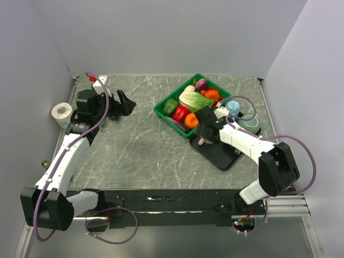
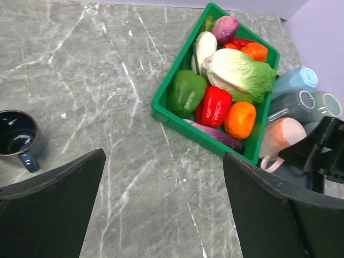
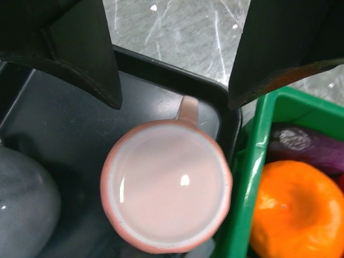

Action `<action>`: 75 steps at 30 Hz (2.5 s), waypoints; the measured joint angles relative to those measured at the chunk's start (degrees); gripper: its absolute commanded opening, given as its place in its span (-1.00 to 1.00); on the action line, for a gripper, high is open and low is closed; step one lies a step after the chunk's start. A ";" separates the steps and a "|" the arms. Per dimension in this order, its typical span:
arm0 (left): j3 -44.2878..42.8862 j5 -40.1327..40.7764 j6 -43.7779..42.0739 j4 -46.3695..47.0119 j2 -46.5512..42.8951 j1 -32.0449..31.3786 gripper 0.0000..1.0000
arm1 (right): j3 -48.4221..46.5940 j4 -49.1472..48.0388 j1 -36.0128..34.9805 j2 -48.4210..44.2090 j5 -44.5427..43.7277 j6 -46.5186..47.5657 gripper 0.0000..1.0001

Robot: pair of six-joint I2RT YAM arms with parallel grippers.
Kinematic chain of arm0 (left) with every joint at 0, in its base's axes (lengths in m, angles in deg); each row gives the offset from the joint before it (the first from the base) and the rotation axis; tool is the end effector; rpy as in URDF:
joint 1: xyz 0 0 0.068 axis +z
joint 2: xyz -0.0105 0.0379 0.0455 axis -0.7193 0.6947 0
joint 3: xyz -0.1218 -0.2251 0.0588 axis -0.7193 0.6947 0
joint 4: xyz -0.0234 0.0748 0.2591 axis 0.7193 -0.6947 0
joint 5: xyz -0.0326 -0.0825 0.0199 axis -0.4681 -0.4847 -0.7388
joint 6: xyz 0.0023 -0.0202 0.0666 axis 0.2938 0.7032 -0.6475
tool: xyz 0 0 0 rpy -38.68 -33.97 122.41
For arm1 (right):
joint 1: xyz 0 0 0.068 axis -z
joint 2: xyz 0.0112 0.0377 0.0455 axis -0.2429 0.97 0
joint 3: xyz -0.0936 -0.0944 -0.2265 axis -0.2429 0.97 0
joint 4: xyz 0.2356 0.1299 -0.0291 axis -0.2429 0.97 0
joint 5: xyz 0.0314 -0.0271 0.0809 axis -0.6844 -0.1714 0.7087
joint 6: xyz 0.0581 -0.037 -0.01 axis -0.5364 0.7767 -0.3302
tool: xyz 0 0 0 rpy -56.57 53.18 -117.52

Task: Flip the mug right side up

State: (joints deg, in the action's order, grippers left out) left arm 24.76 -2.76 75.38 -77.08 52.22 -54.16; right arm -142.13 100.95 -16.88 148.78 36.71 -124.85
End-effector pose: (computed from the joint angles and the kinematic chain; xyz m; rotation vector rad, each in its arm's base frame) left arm 0.2931 -0.0605 0.3301 0.0654 1.8873 -0.6240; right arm 0.2803 0.1396 0.1959 0.5807 2.4351 -0.0238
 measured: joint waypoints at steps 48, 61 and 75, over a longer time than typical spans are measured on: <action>0.00 -2.36 1.49 1.09 3.34 -0.02 0.93 | -2.25 1.46 -0.22 7.39 -1.64 -6.08 -1.00; 0.00 -4.35 2.32 1.27 3.63 -0.02 0.93 | 1.70 0.68 -0.31 2.25 -0.11 -5.49 -1.00; 1.40 -18.40 8.41 8.31 5.20 -0.26 0.93 | 2.82 -5.25 -0.33 -22.08 16.46 0.70 -1.00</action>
State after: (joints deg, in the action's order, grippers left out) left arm 26.16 -21.17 83.80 -68.78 57.42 -54.43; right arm -139.31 95.71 -17.21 126.70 53.17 -124.15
